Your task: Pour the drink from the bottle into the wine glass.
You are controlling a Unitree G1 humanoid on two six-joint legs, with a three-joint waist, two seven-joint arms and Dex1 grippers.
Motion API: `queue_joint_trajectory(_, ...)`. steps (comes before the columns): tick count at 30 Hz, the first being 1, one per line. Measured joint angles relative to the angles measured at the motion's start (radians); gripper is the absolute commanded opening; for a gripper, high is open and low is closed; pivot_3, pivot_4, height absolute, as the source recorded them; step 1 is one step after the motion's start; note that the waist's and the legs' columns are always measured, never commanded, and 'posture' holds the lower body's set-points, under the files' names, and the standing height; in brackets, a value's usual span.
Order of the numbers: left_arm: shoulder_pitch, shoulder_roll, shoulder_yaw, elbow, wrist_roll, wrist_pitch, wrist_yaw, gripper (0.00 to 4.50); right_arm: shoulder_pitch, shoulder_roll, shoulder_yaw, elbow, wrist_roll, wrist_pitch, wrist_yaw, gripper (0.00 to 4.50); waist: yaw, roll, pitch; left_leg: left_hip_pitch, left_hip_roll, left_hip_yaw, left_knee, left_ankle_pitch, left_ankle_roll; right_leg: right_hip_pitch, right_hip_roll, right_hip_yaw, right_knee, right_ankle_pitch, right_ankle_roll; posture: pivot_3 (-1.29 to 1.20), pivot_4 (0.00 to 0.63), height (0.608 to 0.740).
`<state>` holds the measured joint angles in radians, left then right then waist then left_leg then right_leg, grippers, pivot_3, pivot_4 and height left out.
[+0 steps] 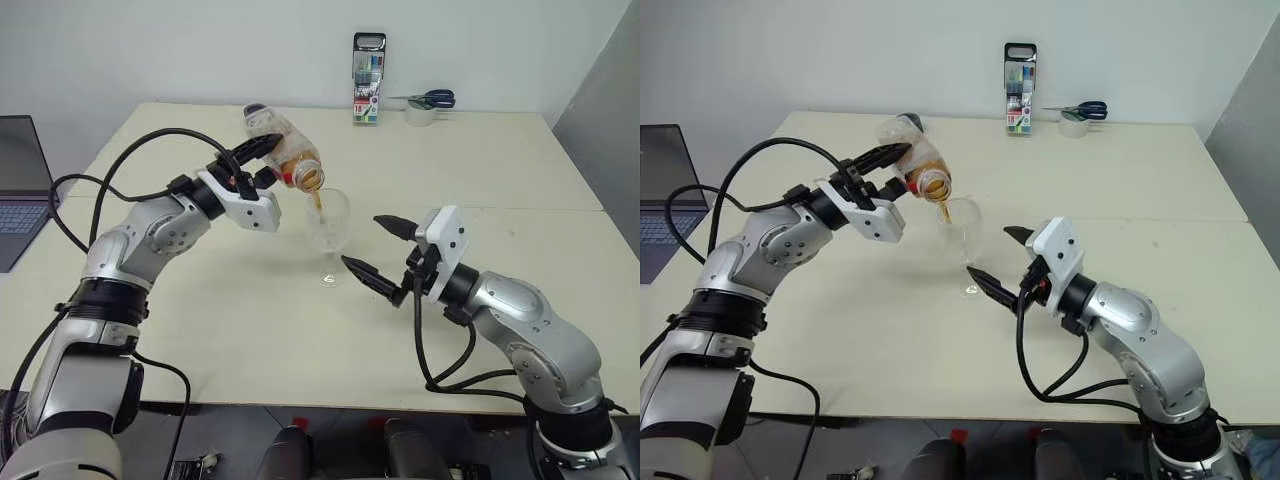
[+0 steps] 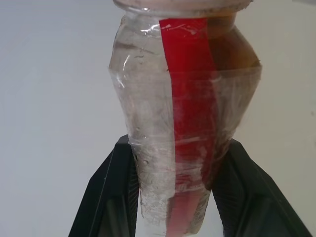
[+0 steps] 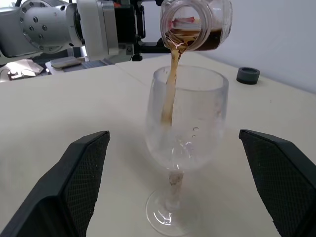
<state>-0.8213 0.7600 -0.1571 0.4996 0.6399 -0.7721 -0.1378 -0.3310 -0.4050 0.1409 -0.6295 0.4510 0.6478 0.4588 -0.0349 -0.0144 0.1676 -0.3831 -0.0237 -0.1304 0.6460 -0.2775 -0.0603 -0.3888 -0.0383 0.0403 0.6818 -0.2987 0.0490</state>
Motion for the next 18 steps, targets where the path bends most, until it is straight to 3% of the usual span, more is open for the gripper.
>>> queue_joint_trajectory(7,-0.014,0.002,-0.008,0.020,0.014,-0.008,0.018,1.69,0.030,-0.023,-0.015,0.010,0.005,-0.029,0.030,4.50,0.000,0.000,0.000,0.000,0.000,0.000,0.000,0.000,0.000,0.000,0.000,0.000,0.000,0.000,0.000,0.00,0.150,0.740)
queue_joint_trajectory(18,-0.053,0.002,-0.015,0.047,0.032,-0.034,0.027,1.69,0.030,-0.178,-0.165,0.009,0.162,-0.001,0.176,4.50,0.000,0.000,0.000,0.000,0.000,0.001,0.000,0.000,0.000,0.000,0.000,0.000,0.000,0.000,0.000,0.00,0.150,0.740)
